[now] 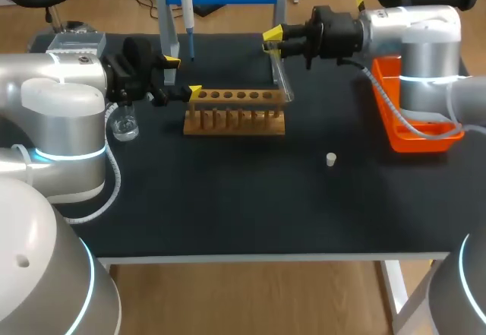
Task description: Invert the test tube, pick up the pipette, mount the tip to pipette, aspirate from beaker and dispense into the tube, eject the tip, return the pipette, and cap with the stopper.
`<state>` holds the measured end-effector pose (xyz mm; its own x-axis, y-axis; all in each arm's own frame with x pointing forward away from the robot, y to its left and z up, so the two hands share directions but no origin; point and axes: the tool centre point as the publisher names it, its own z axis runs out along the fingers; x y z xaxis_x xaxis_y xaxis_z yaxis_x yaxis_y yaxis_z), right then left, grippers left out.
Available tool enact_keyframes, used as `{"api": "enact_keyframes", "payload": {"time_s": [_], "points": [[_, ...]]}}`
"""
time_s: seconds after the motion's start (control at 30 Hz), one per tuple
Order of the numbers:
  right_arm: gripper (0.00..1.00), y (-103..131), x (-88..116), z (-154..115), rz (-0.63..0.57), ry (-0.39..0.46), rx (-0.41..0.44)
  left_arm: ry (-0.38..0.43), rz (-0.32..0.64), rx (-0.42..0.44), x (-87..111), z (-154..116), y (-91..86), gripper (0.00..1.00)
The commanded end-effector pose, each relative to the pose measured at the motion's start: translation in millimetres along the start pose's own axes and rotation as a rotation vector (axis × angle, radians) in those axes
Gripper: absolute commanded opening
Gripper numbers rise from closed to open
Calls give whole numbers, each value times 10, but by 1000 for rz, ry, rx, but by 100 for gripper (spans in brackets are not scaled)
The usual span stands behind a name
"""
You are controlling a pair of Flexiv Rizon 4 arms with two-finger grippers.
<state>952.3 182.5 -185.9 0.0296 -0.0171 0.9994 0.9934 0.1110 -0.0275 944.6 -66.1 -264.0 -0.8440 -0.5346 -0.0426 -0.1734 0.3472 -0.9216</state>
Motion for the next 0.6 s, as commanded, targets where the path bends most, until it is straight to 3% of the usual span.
{"api": "enact_keyframes", "payload": {"time_s": [0.03,0.2,0.27,0.37,0.6], "points": [[0,-2,8,-8,0,-3,0,1,-1,-4,-4,2,-7,100],[0,-2,8,-8,0,-3,0,1,-1,-4,-4,2,-7,100],[0,-2,8,-8,0,-3,0,-15,135,160,66,-38,-89,100],[0,-2,8,-8,0,-3,0,36,284,308,183,-47,-166,100],[0,-2,8,-8,0,-3,0,168,522,506,364,-83,-297,100]]}}
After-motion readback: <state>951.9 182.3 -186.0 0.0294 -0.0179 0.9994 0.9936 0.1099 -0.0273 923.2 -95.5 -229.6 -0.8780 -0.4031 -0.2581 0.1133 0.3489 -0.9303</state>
